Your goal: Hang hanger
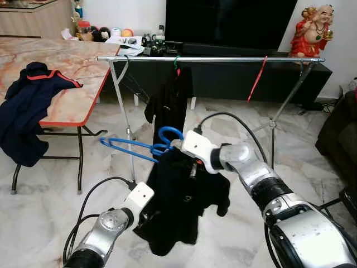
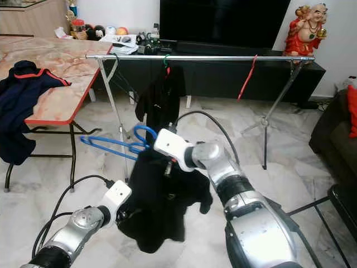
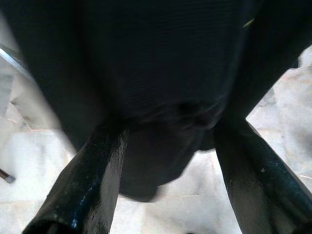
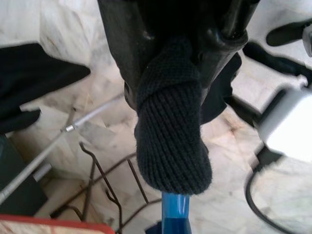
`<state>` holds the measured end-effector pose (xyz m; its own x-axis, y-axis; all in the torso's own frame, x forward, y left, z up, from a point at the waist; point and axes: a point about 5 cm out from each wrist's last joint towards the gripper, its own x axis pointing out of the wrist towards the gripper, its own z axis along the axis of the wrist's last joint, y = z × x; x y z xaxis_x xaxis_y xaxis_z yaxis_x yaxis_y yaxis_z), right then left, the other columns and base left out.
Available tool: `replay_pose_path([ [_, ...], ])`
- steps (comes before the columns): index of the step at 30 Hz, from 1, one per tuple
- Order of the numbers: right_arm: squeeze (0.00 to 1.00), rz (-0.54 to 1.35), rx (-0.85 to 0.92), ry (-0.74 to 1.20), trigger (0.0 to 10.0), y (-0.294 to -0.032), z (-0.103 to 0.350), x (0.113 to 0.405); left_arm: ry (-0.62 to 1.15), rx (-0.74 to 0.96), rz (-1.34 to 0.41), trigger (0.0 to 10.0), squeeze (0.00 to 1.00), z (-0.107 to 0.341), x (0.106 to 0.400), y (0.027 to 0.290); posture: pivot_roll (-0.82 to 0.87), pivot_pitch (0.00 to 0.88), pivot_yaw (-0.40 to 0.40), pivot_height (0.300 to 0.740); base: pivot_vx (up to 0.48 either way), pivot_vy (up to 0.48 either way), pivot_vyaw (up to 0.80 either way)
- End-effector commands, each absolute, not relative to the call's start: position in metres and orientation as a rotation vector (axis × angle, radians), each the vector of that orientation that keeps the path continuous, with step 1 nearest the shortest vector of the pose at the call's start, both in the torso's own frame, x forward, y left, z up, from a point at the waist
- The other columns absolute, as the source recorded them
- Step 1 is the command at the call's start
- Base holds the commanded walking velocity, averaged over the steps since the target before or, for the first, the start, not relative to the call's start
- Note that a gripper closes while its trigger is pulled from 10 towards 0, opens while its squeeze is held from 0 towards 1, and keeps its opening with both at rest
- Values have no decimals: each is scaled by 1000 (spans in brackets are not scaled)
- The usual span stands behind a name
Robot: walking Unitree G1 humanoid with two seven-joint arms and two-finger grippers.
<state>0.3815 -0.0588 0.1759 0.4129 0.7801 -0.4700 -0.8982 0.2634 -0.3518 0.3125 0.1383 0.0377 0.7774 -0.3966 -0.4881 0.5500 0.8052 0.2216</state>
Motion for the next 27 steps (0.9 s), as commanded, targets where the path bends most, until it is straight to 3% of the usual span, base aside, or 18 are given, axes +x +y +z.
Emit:
replay_pose_path([
  [1,0,1160,-615,142,0,-50,196,384,419,370,-518,10000,0,41,317,137,127,0,-101,740,0,0,0],
  [10,0,1185,-611,125,0,-42,199,382,384,417,-445,10000,0,44,323,143,130,0,-107,740,0,0,0],
  [18,0,1183,-622,128,0,-45,198,382,417,559,-537,10000,0,35,313,151,131,0,-108,740,0,0,0],
  [27,0,1182,-616,131,0,-44,196,382,394,562,-469,10000,0,37,318,153,132,0,-108,740,0,0,0],
])
